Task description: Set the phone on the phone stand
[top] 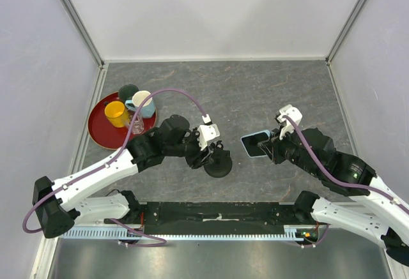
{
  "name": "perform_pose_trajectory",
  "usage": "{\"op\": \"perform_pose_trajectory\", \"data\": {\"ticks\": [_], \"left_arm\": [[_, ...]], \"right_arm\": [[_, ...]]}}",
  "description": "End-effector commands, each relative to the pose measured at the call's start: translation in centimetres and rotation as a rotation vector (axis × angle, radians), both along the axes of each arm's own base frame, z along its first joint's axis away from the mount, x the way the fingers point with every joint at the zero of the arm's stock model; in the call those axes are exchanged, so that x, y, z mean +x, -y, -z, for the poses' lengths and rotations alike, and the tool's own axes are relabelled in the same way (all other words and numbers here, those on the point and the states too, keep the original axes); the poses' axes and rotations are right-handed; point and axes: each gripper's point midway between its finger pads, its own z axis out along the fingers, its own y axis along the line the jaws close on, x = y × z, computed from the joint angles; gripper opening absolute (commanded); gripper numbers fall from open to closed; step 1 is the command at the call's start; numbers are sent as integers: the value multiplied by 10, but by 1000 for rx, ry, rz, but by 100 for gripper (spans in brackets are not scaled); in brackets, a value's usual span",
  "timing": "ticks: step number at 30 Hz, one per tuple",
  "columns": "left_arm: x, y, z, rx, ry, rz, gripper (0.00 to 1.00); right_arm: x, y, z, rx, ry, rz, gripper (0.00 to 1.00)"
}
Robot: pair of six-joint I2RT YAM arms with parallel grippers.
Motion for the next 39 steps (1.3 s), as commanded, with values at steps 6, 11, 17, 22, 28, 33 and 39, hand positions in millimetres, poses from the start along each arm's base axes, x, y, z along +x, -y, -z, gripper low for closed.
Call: {"op": "perform_pose_trajectory", "data": {"ticks": [6, 11, 17, 22, 28, 33, 39], "left_arm": [[22, -2, -8, 30, 58, -98, 32], [31, -5, -16, 9, 95, -151, 19], [39, -13, -23, -2, 139, -210, 21], [43, -17, -28, -9, 157, -238, 38], [39, -15, -29, -24, 156, -213, 36], [36, -12, -24, -12, 127, -202, 36], [31, -7, -15, 7, 91, -165, 43]], "right_arm": [[5, -11, -42, 101, 86, -23, 0], [9, -20, -39, 96, 67, -29, 0], [7, -31, -28, 79, 29, -69, 0], [7, -39, -24, 64, 4, -96, 0], [2, -39, -33, 80, 19, -126, 0], [-1, -38, -40, 92, 35, -141, 0], [-1, -43, -39, 78, 26, -162, 0]]}}
